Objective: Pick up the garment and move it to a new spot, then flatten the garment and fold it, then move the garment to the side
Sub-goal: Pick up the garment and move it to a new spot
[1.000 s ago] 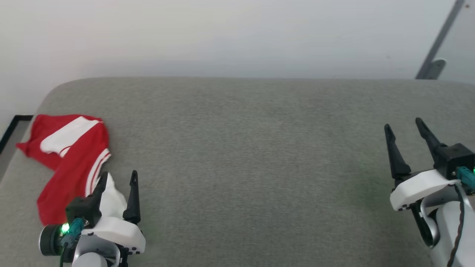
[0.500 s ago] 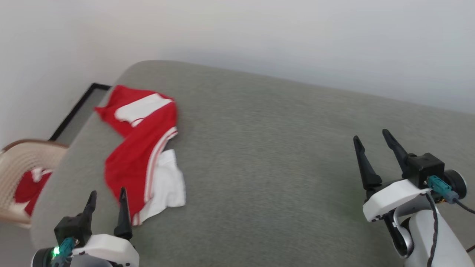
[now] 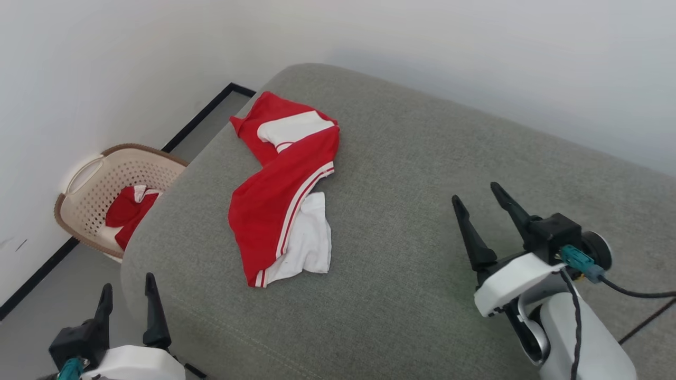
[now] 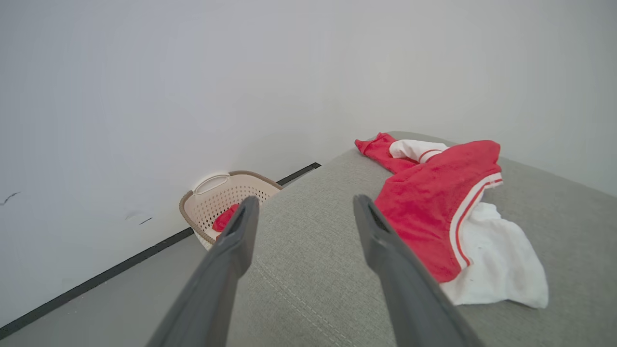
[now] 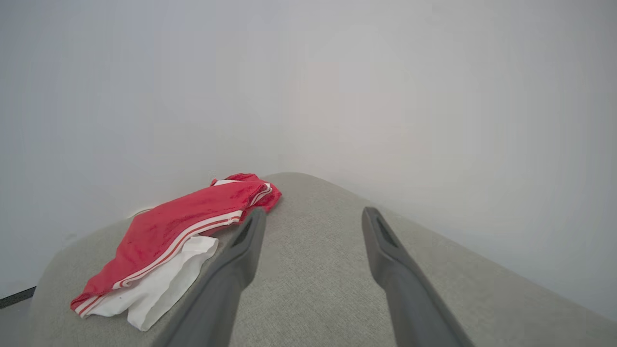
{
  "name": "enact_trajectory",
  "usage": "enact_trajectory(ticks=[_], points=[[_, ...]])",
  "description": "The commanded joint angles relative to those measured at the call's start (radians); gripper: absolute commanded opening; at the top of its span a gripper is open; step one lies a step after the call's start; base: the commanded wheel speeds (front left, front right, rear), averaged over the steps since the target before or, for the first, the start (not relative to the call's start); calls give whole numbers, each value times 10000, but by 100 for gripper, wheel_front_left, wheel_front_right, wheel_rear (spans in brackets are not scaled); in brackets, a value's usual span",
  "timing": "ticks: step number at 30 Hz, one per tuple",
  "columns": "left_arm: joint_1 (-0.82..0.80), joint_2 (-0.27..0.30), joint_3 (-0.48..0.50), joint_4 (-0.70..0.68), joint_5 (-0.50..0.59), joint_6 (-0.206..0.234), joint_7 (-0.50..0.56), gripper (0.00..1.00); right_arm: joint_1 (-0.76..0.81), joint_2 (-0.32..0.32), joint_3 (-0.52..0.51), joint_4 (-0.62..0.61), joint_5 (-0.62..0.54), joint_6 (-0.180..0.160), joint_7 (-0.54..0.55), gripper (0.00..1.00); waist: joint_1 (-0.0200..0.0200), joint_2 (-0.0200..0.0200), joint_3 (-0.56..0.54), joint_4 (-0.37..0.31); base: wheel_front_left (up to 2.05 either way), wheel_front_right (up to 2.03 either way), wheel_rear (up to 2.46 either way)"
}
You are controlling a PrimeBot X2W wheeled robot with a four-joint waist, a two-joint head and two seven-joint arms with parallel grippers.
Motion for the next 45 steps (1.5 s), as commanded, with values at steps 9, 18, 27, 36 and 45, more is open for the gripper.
enact_trajectory(ticks=[9,18,27,36,45], points=[[444,-24,-328,-562,-656,494,-55,100,-438,40,558,268,332,1,-48,100,-1,0,176,96,0,0,0],[-711,185,-1310,365,390,-382,-55,100,118,-124,-18,33,311,1,-48,100,-1,0,206,-77,0,0,0],[-4080,1433,-2911,3428,-49,-801,436,100,-99,-185,-172,-318,90,1,-48,100,-1,0,1394,-1506,0,0,0],[-6412,3228,-5865,4949,-3538,-783,3583,100,-688,-301,-143,-569,3,1,-48,100,-1,0,2869,-2940,0,0,0],[-7520,5254,-7282,5250,-6647,-785,6122,100,-1353,-215,29,-942,-78,1,-48,100,-1,0,3993,-4092,0,0,0]])
